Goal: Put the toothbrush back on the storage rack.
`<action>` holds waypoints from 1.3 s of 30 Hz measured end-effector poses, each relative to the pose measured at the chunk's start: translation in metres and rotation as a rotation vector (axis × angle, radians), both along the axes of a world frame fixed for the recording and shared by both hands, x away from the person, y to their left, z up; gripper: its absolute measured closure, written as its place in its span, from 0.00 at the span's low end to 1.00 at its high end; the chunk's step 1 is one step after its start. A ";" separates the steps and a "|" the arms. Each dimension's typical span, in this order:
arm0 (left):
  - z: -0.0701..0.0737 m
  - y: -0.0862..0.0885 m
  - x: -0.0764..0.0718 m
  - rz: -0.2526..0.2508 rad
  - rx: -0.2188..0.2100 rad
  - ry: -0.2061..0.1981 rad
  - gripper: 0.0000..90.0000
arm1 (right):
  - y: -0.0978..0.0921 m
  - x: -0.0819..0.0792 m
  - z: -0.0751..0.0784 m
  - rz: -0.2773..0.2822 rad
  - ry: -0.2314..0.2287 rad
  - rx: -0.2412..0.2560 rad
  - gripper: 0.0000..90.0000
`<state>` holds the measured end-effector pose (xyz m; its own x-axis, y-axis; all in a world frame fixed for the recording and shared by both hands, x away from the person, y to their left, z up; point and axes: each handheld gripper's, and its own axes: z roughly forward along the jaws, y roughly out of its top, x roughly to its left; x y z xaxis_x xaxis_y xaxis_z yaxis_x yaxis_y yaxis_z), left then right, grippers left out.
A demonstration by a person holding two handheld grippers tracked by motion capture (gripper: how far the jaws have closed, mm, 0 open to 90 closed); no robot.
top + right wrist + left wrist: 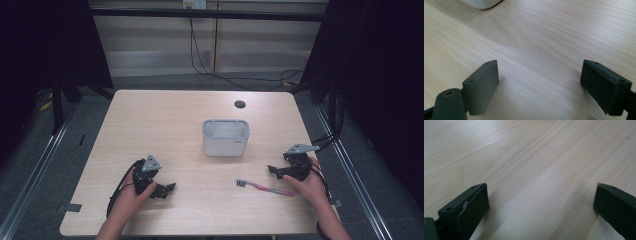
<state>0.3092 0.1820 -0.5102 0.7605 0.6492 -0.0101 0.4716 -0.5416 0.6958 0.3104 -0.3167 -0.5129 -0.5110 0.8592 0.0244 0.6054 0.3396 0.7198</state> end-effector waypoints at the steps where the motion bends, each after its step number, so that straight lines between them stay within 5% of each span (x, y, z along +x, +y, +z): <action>1: 0.000 0.000 0.000 0.000 0.000 0.000 0.00 | 0.000 0.000 0.000 0.000 0.000 0.001 0.16; 8: 0.000 0.000 0.000 0.005 -0.006 0.000 0.00 | -0.003 0.000 0.005 0.006 0.031 -0.004 0.24; 13: 0.000 0.000 0.000 0.004 -0.005 0.000 0.00 | -0.005 -0.006 0.021 -0.013 0.015 0.049 0.24; 28: 0.000 0.000 0.000 0.005 -0.006 0.001 0.00 | 0.015 -0.017 0.047 0.175 0.019 -0.002 0.26; 39: 0.000 0.000 0.000 0.005 -0.005 0.000 0.00 | 0.025 -0.023 0.047 0.281 0.066 -0.027 0.31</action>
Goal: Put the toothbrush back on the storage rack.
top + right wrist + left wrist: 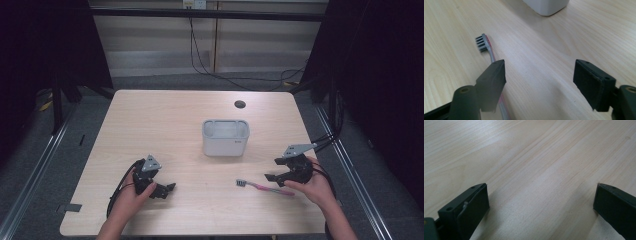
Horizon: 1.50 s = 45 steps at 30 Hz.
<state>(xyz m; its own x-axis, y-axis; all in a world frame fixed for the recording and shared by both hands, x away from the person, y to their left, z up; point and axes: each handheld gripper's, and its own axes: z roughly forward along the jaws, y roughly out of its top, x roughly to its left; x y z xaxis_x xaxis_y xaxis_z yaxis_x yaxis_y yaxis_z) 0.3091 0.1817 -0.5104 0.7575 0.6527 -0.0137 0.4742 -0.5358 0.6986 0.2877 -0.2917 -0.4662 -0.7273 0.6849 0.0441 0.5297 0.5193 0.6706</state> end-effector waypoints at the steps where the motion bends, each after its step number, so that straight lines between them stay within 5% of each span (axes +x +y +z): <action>1: 0.000 0.000 0.000 0.000 0.000 0.000 0.00 | 0.001 -0.001 0.001 0.006 0.004 0.003 0.32; 24: 0.000 0.000 0.001 0.000 0.010 0.001 0.00 | 0.021 -0.009 0.010 0.131 0.069 -0.086 0.39; 33: 0.000 0.000 0.001 -0.001 0.010 0.000 0.00 | 0.034 -0.006 0.012 0.186 0.093 -0.167 0.43; 45: 0.000 0.000 0.001 -0.001 0.009 0.001 0.00 | 0.041 -0.005 0.012 0.233 0.125 -0.193 0.50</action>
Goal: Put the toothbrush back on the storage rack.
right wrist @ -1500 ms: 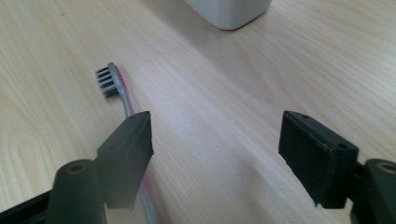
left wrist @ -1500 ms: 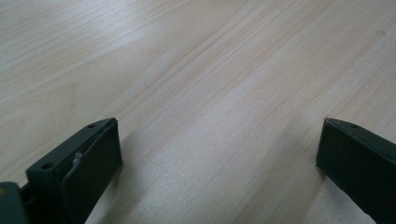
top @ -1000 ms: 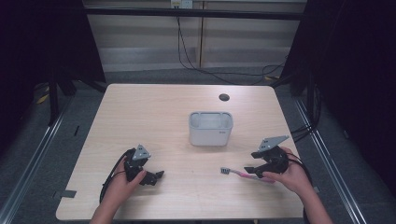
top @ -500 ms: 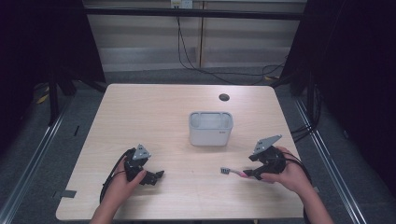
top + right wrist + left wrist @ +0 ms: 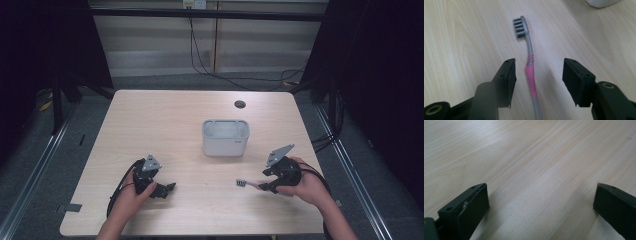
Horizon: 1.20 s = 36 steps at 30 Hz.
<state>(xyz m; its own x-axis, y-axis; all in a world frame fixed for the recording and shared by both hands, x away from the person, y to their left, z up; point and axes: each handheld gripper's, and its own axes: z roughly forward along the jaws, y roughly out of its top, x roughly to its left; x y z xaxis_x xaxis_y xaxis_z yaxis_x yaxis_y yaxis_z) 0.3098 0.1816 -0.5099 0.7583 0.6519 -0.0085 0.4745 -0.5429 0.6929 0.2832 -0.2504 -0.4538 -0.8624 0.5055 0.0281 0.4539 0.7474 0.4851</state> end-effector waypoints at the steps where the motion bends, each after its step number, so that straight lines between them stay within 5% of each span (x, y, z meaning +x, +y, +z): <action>1: 0.000 0.000 0.000 0.000 0.000 0.000 0.00 | 0.001 0.000 0.000 -0.001 0.006 -0.009 0.51; 36: 0.000 0.000 0.000 0.001 0.000 -0.001 0.00 | 0.017 0.002 -0.012 0.057 0.059 -0.074 0.69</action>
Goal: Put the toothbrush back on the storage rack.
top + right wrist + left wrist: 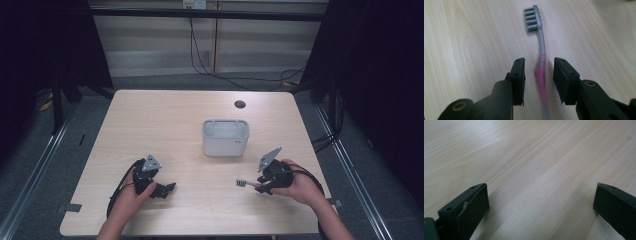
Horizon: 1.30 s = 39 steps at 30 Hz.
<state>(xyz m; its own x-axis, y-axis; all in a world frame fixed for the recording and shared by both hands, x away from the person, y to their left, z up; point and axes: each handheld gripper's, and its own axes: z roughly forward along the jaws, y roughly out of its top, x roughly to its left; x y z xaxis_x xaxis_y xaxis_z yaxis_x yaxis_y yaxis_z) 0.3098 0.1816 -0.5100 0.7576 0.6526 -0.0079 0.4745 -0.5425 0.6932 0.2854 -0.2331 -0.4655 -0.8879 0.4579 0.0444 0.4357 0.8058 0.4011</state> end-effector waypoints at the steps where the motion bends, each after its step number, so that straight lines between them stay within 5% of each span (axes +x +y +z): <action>1: 0.000 0.000 0.000 -0.001 0.000 0.001 0.00 | 0.000 0.000 -0.001 0.008 0.002 0.001 0.70; 13: 0.000 0.000 0.000 0.000 0.000 0.000 0.00 | 0.002 0.001 -0.007 0.009 0.029 -0.024 0.88; 19: 0.000 0.000 0.000 0.000 0.000 0.000 0.00 | 0.001 0.000 -0.007 0.002 0.024 -0.026 0.89; 30: 0.000 0.000 0.000 0.000 0.000 0.000 0.00 | -0.010 0.001 0.006 -0.050 0.007 0.098 0.89; 32: 0.000 0.000 0.000 0.000 0.000 0.001 0.00 | -0.011 0.001 0.008 -0.052 0.005 0.150 0.89; 39: 0.000 0.000 0.000 -0.001 0.000 0.001 0.00 | -0.013 0.003 0.013 -0.064 -0.011 0.191 0.89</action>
<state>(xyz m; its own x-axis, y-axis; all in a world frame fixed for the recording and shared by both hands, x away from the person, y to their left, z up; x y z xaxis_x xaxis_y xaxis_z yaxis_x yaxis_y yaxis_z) 0.3098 0.1816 -0.5099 0.7580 0.6523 -0.0085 0.4746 -0.5426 0.6931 0.2880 -0.2464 -0.4525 -0.8582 0.4974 0.1263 0.4781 0.6854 0.5491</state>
